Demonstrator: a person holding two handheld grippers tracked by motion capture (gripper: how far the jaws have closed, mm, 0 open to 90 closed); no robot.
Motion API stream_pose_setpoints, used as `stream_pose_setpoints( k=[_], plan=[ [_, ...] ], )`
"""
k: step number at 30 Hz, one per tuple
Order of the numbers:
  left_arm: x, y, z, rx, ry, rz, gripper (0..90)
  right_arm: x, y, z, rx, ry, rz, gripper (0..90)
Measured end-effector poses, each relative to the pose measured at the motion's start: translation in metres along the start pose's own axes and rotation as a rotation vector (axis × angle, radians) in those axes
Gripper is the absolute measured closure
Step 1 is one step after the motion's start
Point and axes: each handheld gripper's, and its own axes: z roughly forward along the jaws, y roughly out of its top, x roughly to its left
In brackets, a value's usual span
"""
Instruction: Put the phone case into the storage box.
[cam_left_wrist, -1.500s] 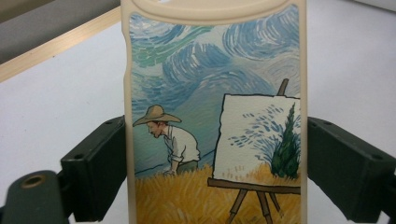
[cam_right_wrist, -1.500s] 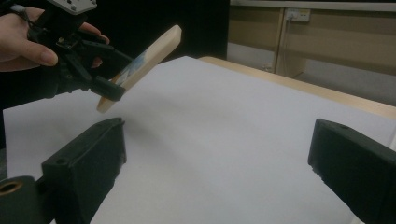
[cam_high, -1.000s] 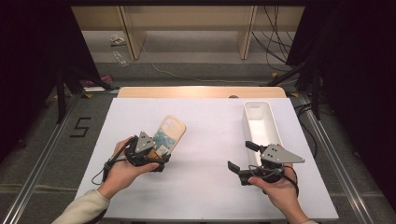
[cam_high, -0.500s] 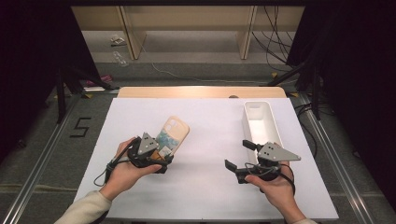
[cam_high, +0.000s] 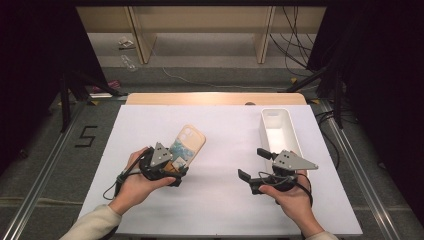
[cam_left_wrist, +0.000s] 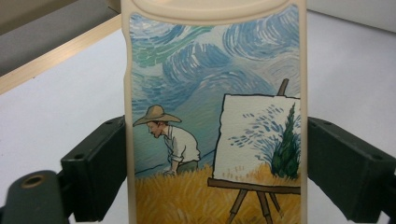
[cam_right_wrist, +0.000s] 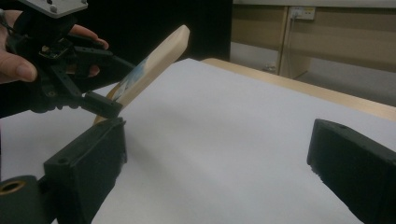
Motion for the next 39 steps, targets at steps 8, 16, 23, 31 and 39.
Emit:
stream_pose_setpoints(
  k=[8,16,23,31,39],
  plan=[
    [-0.007,0.001,0.003,0.004,-0.021,0.010,11.4,0.003,0.001,0.005,0.009,0.003,-0.007,5.6],
    [-0.014,0.003,0.004,-0.002,-0.035,0.026,11.4,0.005,0.006,0.011,0.000,0.007,-0.005,5.7],
    [-0.022,0.004,0.006,-0.005,-0.050,0.046,11.5,0.006,0.009,0.016,-0.006,0.011,-0.006,5.7],
    [-0.031,0.006,0.008,-0.011,-0.072,0.057,11.5,0.006,0.015,0.022,-0.011,0.007,0.000,5.7],
    [-0.039,0.007,0.011,-0.020,-0.084,0.064,11.5,0.007,0.020,0.031,-0.011,0.016,0.007,5.6]
  ],
)
